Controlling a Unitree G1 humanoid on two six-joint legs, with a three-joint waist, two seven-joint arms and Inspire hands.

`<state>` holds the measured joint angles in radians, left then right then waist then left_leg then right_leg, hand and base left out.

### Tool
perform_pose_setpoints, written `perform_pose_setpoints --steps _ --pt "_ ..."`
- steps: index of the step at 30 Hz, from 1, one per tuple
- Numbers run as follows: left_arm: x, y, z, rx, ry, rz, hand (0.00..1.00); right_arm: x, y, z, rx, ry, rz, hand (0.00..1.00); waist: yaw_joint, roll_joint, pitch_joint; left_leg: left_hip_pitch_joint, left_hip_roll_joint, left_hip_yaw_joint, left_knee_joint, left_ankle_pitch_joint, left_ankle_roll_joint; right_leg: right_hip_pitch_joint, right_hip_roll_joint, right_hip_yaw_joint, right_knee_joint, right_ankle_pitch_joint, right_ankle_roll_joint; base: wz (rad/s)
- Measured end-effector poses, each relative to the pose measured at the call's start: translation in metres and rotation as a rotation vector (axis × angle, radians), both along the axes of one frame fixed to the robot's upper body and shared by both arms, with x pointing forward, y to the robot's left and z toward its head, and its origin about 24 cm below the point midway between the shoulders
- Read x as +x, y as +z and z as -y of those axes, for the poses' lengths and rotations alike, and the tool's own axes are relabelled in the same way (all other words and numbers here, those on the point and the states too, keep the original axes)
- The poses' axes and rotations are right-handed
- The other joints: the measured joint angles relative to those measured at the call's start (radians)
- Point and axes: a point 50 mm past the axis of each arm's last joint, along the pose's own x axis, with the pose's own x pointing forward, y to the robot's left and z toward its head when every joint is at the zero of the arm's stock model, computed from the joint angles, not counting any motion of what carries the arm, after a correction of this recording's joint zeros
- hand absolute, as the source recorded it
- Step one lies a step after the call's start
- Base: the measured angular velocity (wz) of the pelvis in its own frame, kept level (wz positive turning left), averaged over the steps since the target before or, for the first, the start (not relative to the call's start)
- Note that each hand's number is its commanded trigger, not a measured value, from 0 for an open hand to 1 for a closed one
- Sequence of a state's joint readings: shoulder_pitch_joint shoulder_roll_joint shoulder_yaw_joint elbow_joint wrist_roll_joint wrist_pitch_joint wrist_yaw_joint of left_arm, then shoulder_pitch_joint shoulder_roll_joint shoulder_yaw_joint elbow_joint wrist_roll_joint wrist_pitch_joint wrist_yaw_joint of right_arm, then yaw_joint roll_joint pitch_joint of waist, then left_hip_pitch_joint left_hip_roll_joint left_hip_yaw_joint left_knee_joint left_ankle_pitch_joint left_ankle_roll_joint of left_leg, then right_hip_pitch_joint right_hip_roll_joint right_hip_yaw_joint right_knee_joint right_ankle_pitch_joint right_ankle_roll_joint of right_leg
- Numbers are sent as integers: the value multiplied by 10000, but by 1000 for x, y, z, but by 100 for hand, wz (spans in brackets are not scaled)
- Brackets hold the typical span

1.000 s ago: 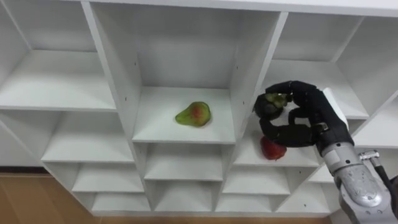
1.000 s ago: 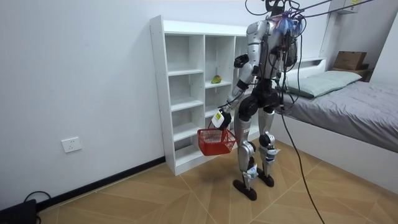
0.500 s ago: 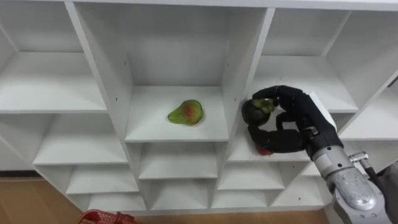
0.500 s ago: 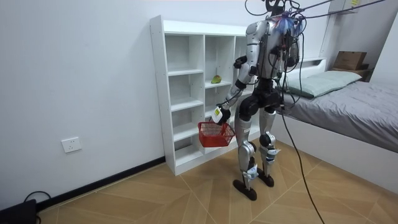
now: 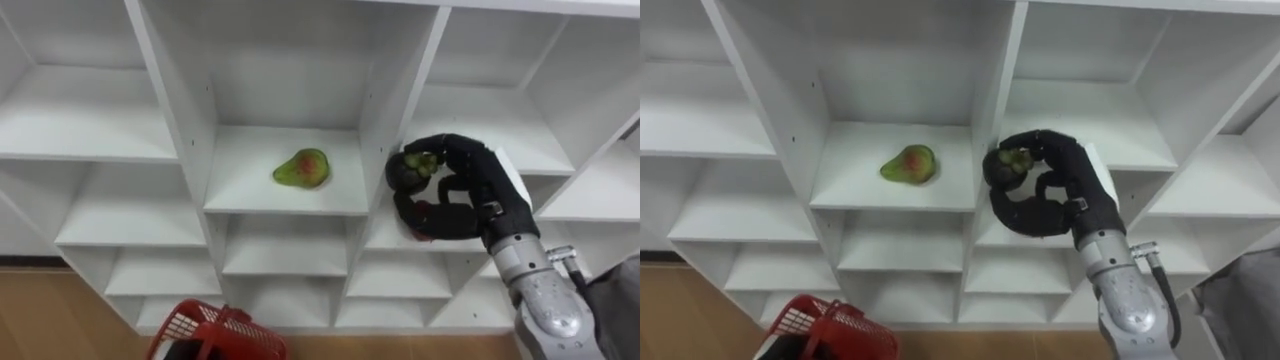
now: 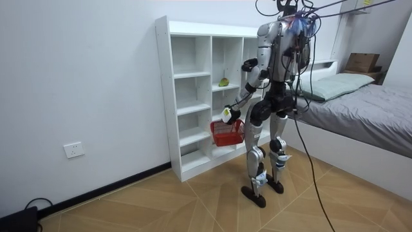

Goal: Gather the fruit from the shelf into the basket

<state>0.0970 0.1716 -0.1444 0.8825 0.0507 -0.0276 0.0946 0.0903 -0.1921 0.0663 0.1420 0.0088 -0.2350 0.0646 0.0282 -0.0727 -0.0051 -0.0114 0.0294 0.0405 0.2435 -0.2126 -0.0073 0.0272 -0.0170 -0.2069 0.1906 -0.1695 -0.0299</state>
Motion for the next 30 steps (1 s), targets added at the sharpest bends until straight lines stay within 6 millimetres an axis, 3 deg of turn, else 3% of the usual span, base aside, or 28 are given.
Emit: perform_pose_setpoints --steps 6,13,22,30 --pt "14 2 12 -305 -65 356 100 1 -3 2 451 -500 387 100 -24 -14 11 -566 -26 -284 228 96 -31 -357 -59 -427 157 33 -57 15" --pt "29 7 22 -647 -169 899 100 4 -3 1 822 -702 932 100 -17 -19 26 -1076 -20 -341 261 262 -57 -854 -72 -503 190 97 -142 3" --pt "43 12 30 -888 -430 1201 100 8 4 -1 1098 -996 1571 100 -87 151 128 -1731 -56 -523 435 384 -74 -1503 -155 -722 494 104 -189 6" --pt "42 11 36 -1040 -821 1105 100 7 3 -2 1143 -1077 1681 100 -110 272 124 -1769 -58 -586 422 444 -90 -1503 -153 -815 474 113 -212 2"
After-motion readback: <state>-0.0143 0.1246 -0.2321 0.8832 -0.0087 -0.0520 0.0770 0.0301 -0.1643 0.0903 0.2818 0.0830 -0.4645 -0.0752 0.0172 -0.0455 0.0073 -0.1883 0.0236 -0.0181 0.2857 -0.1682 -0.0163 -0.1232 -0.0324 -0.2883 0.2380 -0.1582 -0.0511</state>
